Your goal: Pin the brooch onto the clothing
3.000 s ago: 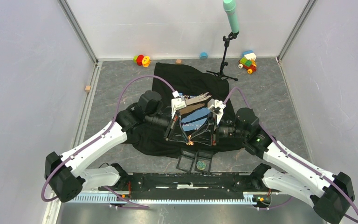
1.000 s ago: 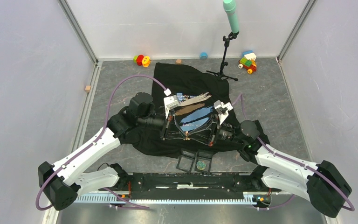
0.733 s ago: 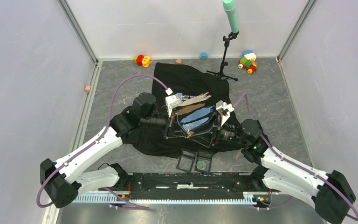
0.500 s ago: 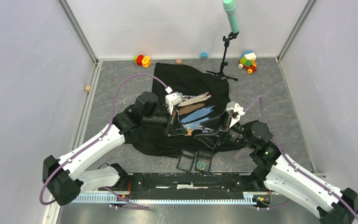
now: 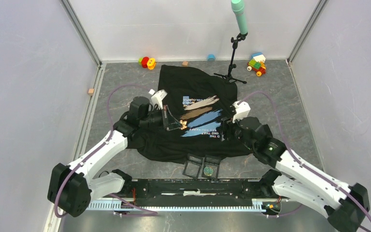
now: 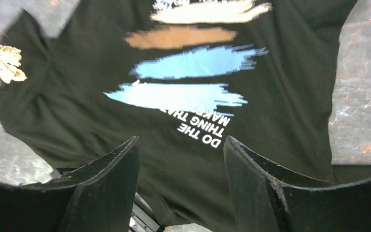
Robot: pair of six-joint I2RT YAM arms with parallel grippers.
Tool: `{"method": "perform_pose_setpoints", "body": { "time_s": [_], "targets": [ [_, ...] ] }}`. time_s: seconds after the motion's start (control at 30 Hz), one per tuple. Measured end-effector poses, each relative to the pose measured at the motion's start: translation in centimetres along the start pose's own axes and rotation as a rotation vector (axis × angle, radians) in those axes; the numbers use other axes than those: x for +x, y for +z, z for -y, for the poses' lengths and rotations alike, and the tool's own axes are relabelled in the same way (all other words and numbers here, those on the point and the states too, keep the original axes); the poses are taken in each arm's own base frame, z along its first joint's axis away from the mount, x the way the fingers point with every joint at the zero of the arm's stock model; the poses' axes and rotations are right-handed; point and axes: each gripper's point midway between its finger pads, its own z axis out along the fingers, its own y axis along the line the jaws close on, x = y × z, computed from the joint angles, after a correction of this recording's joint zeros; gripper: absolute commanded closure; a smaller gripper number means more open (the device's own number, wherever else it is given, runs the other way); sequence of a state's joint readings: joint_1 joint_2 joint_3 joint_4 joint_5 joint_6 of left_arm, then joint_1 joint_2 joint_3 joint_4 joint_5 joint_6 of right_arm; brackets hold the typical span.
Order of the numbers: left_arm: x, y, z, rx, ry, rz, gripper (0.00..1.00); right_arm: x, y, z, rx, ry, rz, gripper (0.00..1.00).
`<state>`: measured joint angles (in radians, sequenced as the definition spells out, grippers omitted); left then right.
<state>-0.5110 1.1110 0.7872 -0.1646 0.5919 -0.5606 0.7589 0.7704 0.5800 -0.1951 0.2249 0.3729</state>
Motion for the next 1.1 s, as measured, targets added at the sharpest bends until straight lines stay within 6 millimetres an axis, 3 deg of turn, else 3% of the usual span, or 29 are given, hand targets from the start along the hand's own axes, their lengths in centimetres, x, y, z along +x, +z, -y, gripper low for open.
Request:
{"method": "perform_pose_setpoints", "body": {
  "time_s": [0.13, 0.23, 0.33, 0.47, 0.63, 0.83, 1.1],
  "targets": [
    [2.5, -0.2, -5.9, -0.16, -0.173, 0.037, 0.98, 3.3, 1.9, 0.2, 0.023, -0.036, -0.127, 0.33],
    [4.2, -1.2, -8.9, -0.285, -0.219, 0.087, 0.98, 5.3, 3.9, -1.8, -0.018, -0.073, -0.201, 0.35],
    [4.1, -2.6, -10.8, -0.383, -0.208, 0.183, 0.98, 6.5, 6.2, -5.1, -0.062, -0.142, -0.272, 0.38],
    [3.5, -4.3, -13.4, -0.494, -0.218, 0.28, 0.98, 6.4, 10.1, -11.0, -0.155, -0.214, -0.284, 0.43],
    [4.9, -5.6, -16.4, -0.596, -0.294, 0.322, 0.98, 7.2, 13.9, -15.2, -0.254, -0.208, -0.284, 0.46],
    [5.6, -6.1, -17.0, -0.613, -0.33, 0.354, 0.98, 9.8, 17.9, -17.0, -0.268, -0.243, -0.338, 0.47],
    [5.6, -6.1, -17.0, -0.61, -0.331, 0.354, 0.98, 11.5, 19.5, -17.0, -0.225, -0.31, -0.365, 0.54]
  ]
}}
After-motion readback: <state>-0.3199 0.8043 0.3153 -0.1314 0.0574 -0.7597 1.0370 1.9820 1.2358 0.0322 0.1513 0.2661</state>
